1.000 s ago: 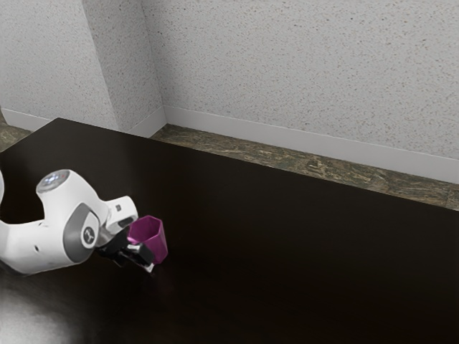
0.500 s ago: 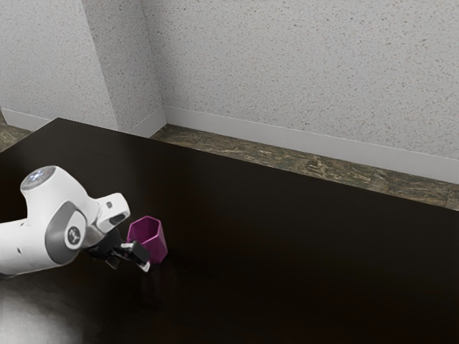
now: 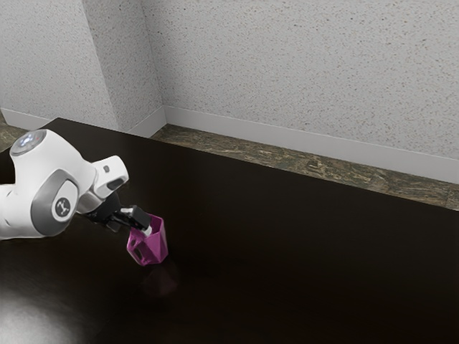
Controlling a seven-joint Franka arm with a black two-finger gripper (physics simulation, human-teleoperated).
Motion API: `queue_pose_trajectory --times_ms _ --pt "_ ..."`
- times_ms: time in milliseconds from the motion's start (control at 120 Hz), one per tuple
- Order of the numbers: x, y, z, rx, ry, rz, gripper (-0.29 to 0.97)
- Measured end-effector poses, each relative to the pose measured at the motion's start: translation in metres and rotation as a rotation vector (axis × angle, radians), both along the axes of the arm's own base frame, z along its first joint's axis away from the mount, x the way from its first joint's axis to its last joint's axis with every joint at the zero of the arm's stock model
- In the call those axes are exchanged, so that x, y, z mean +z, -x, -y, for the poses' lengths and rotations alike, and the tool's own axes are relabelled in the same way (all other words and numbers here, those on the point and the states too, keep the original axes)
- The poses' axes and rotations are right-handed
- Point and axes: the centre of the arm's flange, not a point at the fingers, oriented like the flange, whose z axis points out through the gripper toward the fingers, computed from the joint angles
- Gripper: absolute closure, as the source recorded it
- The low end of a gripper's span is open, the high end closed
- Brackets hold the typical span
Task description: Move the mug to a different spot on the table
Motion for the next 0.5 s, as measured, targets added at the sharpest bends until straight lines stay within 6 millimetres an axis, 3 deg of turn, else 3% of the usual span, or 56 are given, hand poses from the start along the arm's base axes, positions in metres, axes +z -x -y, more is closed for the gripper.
queue_pose_trajectory --times_ms 200,325,500 --pt "0.070 -0.045 -0.025 -0.012 -0.064 0.032 0.00" --pt "0.127 -0.102 -0.047 -0.012 -0.081 0.021 0.00" --pt "0.157 -0.166 -0.054 -0.045 -0.108 -0.070 0.00"
